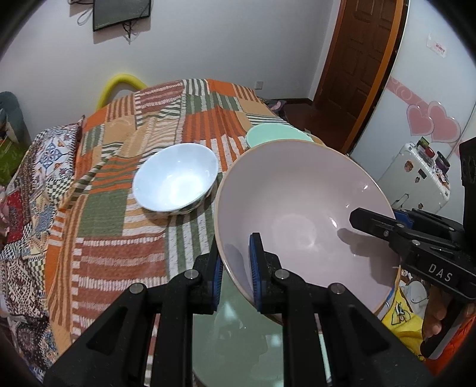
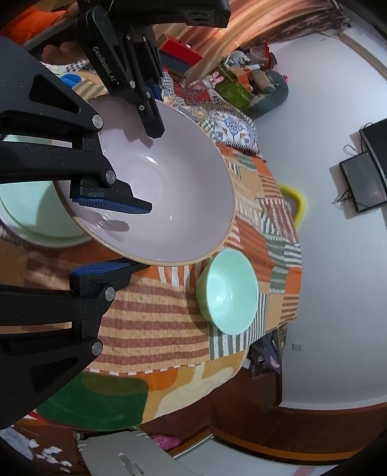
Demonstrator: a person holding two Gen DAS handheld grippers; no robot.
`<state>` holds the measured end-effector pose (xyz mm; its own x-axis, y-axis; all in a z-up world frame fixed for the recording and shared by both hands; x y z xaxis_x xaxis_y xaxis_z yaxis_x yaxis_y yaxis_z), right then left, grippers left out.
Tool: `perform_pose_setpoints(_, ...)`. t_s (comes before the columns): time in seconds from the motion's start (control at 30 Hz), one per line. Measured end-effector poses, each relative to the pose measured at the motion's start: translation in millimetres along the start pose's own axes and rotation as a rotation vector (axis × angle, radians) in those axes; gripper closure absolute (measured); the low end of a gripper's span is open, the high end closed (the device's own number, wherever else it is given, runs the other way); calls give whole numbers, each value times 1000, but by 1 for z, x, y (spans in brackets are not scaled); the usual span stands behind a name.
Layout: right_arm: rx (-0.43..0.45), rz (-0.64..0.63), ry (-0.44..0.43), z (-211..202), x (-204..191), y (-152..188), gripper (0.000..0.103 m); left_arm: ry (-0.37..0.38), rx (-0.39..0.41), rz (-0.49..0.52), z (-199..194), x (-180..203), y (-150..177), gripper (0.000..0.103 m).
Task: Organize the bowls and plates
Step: 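Lift and carry the pink bowl with both tools toward the plate stack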
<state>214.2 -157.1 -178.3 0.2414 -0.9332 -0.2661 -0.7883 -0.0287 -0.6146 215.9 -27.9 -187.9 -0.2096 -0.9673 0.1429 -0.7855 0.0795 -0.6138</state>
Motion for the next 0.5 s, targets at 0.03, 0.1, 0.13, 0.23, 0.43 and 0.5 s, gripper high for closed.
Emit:
perform_pose_setpoints(0.03,5,-6,-5,-2,-5,0,76,-4,5,-6,-6,-2,3,87)
perform_pose_setpoints(0.1,12,-16,-13,-5,-10,1,76,-12,14,-18,-16,-6,7,87)
perform_pose_setpoints(0.13,15,-23,-21,-6,-15,1,76,-15,17,-21,-19,-7,9,87)
perform_pose_setpoints(0.23,22,-41,-38,-9,-27,3,76,-30,29,-38,-34,-14,16,87)
perform_pose_setpoints(0.43,23,-80,-80,-8,-52,9,76,-72,49,-71,-63,-31,32,87)
perform_pose_setpoints(0.5,20,-96,-96,-6,-63,11,76,-87,56,-86,-73,-39,38,87)
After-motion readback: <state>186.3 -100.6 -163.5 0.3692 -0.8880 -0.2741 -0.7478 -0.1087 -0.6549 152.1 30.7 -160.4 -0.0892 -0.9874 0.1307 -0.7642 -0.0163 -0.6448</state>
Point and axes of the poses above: each gripper's, at about its wrist camera, not at the fingertips, and z roughly the way its jaws point, x to its right, y to its underside, the point moved 6 cm from there along z, roughly the way its jaws point, and after that the axes turned 4 degrees about y, right-handed, at the moved point
